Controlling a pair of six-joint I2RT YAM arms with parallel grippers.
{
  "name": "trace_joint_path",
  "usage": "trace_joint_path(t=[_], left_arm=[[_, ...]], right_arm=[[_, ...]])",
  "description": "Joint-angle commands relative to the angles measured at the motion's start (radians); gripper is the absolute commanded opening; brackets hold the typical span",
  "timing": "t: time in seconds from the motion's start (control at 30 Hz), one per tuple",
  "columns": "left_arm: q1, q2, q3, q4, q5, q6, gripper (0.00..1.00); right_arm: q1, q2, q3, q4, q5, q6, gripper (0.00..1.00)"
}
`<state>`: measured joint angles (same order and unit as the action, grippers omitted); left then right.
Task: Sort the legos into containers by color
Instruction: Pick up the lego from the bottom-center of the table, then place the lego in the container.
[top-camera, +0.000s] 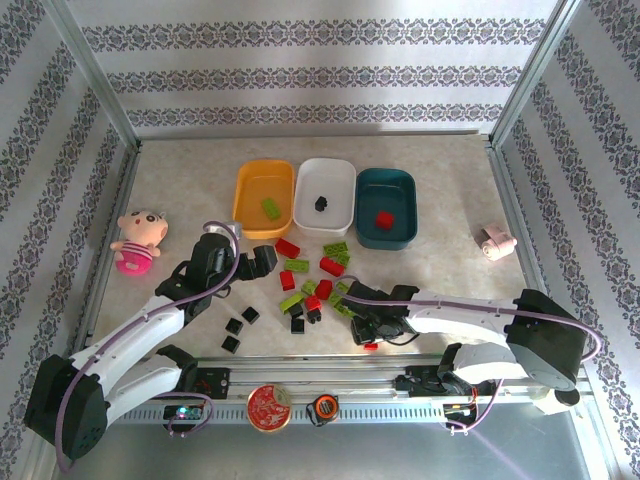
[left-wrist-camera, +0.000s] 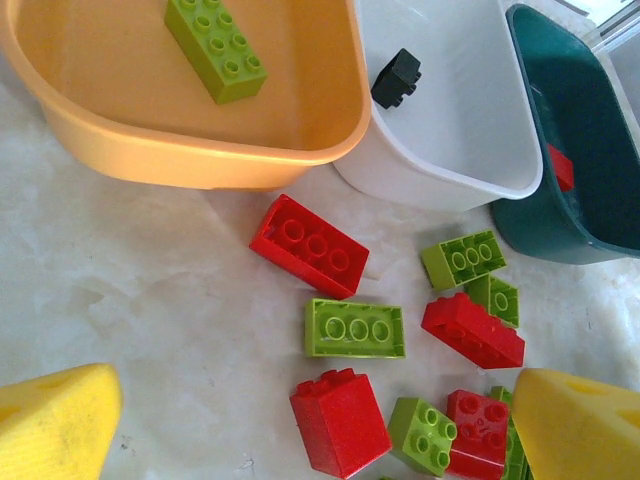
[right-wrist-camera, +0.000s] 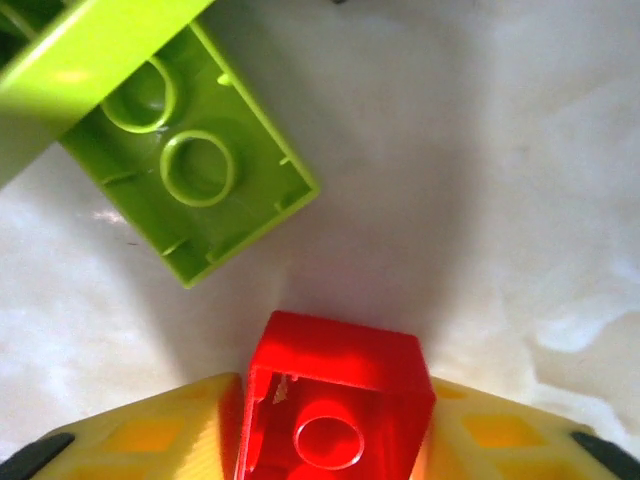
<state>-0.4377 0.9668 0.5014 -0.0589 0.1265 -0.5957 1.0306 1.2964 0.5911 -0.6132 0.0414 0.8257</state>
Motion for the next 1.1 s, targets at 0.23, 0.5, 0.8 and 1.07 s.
trace_joint_path(t=[0.23, 0.5, 0.8, 1.07], left_arm=[[-0.007, -0.076, 0.012, -0.032, -0.048, 0.024, 1.0], [-0.005, -0.138, -0.014, -0.038, -0.075, 0.024, 1.0], [-0.006, -0.145, -0.011, -0.09, -0.079, 0.031, 1.0], [-0.003, -0.149, -0.056, -0.101, -0.073, 0.007, 1.0]], right_arm=[[-0.128, -0.206, 0.107, -0.084, 0.129, -0.156, 0.27], [-0.489, -0.125, 0.307, 0.149, 0.079, -0.331, 0.26], [-0.657, 0.334, 0.589, 0.261, 0.095, -0.365, 0.26], [-0.698, 0.581, 0.77, 0.236, 0.048, -0.369, 0.53]])
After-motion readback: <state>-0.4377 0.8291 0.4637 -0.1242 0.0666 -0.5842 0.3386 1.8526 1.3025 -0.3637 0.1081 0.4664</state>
